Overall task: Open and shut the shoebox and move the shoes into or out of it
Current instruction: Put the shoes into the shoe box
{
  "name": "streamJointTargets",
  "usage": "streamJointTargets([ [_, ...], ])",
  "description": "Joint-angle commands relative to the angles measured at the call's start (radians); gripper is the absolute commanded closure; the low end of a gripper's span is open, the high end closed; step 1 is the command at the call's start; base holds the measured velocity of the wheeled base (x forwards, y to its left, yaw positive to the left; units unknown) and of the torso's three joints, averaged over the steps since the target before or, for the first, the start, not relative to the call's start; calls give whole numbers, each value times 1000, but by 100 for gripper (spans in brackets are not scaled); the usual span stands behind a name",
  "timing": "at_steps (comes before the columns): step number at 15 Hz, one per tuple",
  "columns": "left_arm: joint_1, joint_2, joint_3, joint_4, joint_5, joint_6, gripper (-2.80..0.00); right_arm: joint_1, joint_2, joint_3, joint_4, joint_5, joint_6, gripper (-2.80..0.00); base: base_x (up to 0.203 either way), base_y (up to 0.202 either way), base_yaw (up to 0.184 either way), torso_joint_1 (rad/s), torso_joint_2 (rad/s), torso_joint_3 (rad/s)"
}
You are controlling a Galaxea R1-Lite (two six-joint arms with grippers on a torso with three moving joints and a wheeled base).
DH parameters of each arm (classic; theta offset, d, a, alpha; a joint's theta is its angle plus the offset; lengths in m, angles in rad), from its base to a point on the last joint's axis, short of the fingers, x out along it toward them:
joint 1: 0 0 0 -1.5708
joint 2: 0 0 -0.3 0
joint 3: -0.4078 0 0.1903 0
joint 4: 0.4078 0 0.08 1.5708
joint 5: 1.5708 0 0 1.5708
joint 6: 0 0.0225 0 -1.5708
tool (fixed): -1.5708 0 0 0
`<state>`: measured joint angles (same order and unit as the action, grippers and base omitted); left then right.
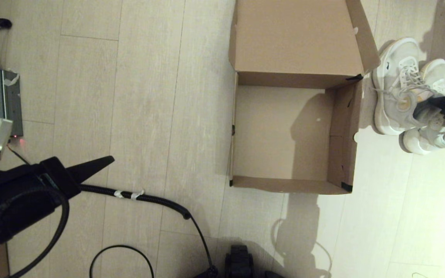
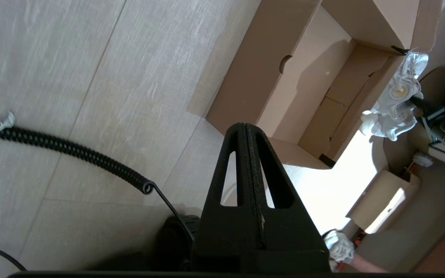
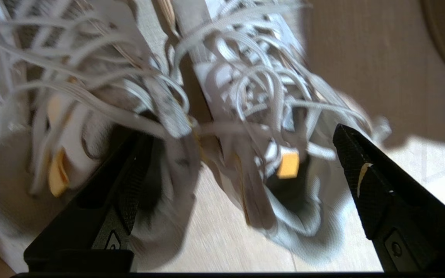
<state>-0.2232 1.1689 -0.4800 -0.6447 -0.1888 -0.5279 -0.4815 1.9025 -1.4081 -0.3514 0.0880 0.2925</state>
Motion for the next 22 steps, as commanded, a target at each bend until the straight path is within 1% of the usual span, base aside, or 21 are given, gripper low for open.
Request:
streamJointTargets([
  [1, -1, -5, -2, -3, 0, 0, 0, -3, 40, 2, -23, 6, 9, -280, 0, 0, 0, 0, 0, 0],
  [3, -1, -22, 3, 2, 2, 0, 0, 0, 38, 11, -24, 9, 46, -280, 0, 0, 0, 0, 0, 0],
  [6, -1, -25, 11, 2, 2, 0, 0, 0, 49, 18, -24, 16, 52, -280, 0, 0, 0, 0, 0, 0],
  [10, -1, -29, 11, 3, 2, 0, 0, 14, 45, 83, -31, 14, 49, -280, 0, 0, 0, 0, 0, 0],
  [11, -1, -29, 15, 5, 2, 0, 0, 19, 44, 109, -53, 13, 48, -280, 0, 0, 0, 0, 0, 0],
  [13, -1, -29, 18, 5, 2, 0, 0, 32, 45, 153, -141, 14, 41, -280, 0, 0, 0, 0, 0, 0],
  [14, -1, -31, 20, 5, 3, 0, 0, 35, 53, 157, -167, 15, 40, -280, 0, 0, 0, 0, 0, 0],
  [20, 1, -40, 29, 6, 5, 0, 0, 50, 111, 82, -172, 16, 36, -280, 0, 0, 0, 0, 0, 0],
  [21, 1, -44, 31, 7, 5, 0, 0, 53, 122, 71, -171, 15, 35, -161, 0, 0, 0, 0, 0, 0],
  [22, 1, -45, 35, 7, 5, 0, 0, 55, 129, 69, -170, 13, 36, 0, 0, 0, 0, 0, 0, 0],
])
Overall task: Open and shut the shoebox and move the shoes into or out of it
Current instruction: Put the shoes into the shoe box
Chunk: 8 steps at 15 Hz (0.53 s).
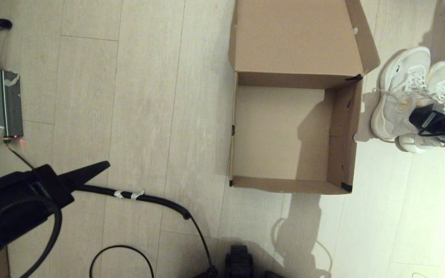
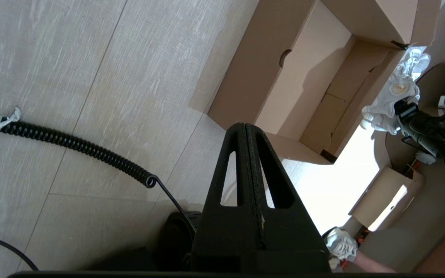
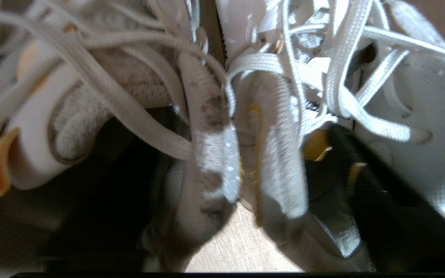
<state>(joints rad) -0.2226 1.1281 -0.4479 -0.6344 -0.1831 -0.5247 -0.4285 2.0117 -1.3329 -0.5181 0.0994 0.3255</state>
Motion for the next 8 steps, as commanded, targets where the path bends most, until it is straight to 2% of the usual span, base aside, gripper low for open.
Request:
streamJointTargets([
  [1, 0, -4, 3, -4, -1, -1, 0, 2, 23, -6, -3, 0, 1, 0, 0, 0, 0, 0, 0, 0],
  [6, 0, -16, -18, -2, 1, 2, 0, 5, 24, 2, 2, -4, 2, 0, 0, 0, 0, 0, 0, 0],
  [7, 0, -23, -18, 5, 1, 4, 0, 4, -11, 7, 27, -5, 1, 0, 0, 0, 0, 0, 0, 0],
  [8, 0, -27, -19, 14, 1, 22, 0, 4, -54, 7, 119, -4, 1, 0, 0, 0, 0, 0, 0, 0],
])
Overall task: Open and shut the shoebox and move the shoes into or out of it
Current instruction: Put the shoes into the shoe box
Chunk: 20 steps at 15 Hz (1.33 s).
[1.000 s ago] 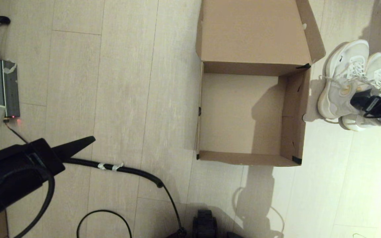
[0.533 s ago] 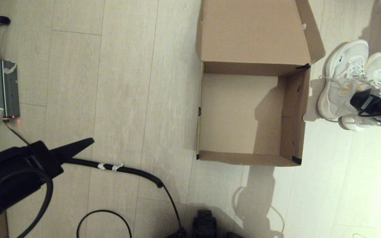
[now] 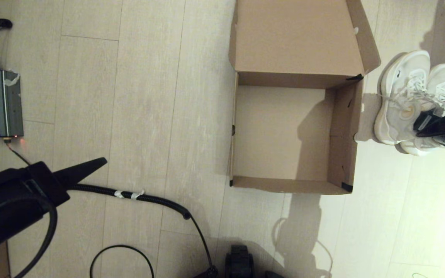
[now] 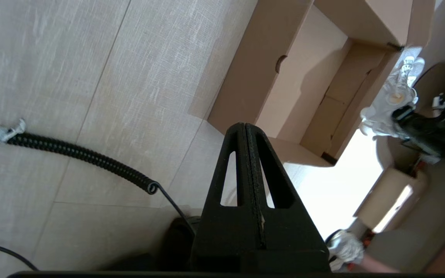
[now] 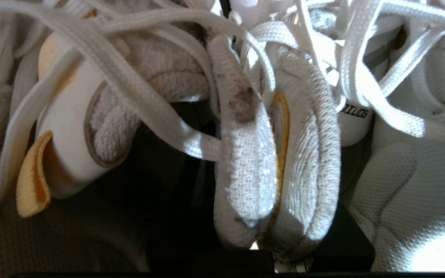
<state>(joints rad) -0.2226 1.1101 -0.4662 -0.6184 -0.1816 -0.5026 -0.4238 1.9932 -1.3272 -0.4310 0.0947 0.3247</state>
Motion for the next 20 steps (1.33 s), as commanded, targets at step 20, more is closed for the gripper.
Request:
streamJointTargets([
  [20, 49, 12, -74, 129, -3, -188, 0, 689, -670, -112, 626, -45, -148, 0, 0, 0, 0, 0, 0, 0],
])
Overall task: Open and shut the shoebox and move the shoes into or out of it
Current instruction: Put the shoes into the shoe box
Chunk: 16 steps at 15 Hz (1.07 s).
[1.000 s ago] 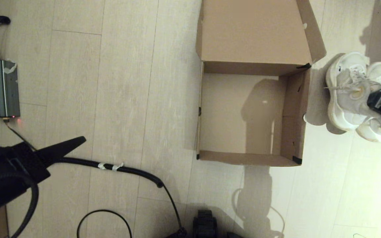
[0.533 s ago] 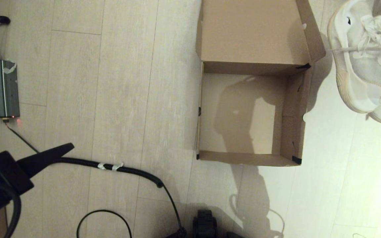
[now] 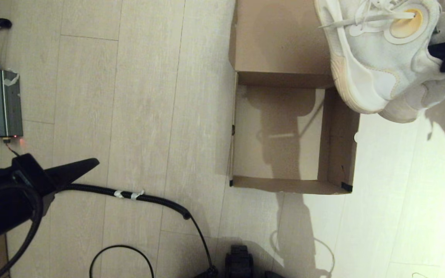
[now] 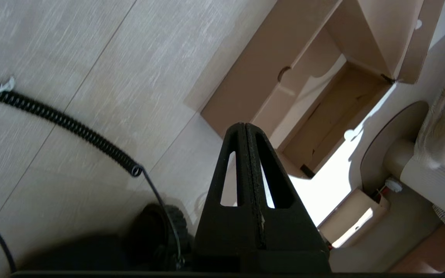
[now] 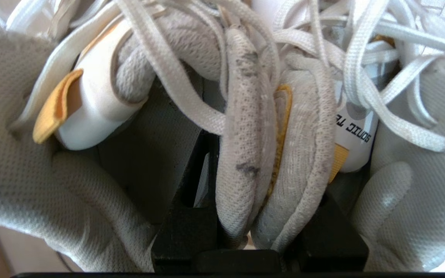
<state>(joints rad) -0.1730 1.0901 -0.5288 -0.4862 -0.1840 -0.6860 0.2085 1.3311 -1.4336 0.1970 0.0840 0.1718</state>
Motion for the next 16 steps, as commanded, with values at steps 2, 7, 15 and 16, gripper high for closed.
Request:
streamJointTargets([
  [2, 0, 68, -61, -3, -2, -3, 0, 117, -14, 31, 14, -81, -41, 0, 0, 0, 0, 0, 0, 0],
  [7, -37, 244, -201, -3, -3, 16, 0, 153, -66, 200, 35, -136, -81, 0, 0, 0, 0, 0, 0, 0],
  [15, -111, 408, -254, -146, -2, 82, 0, 290, -45, 586, -283, -138, -207, 0, 0, 0, 0, 0, 0, 0],
  [16, -112, 400, -252, -146, 1, 83, 0, 291, -19, 615, -320, -138, -213, 0, 0, 0, 0, 0, 0, 0],
])
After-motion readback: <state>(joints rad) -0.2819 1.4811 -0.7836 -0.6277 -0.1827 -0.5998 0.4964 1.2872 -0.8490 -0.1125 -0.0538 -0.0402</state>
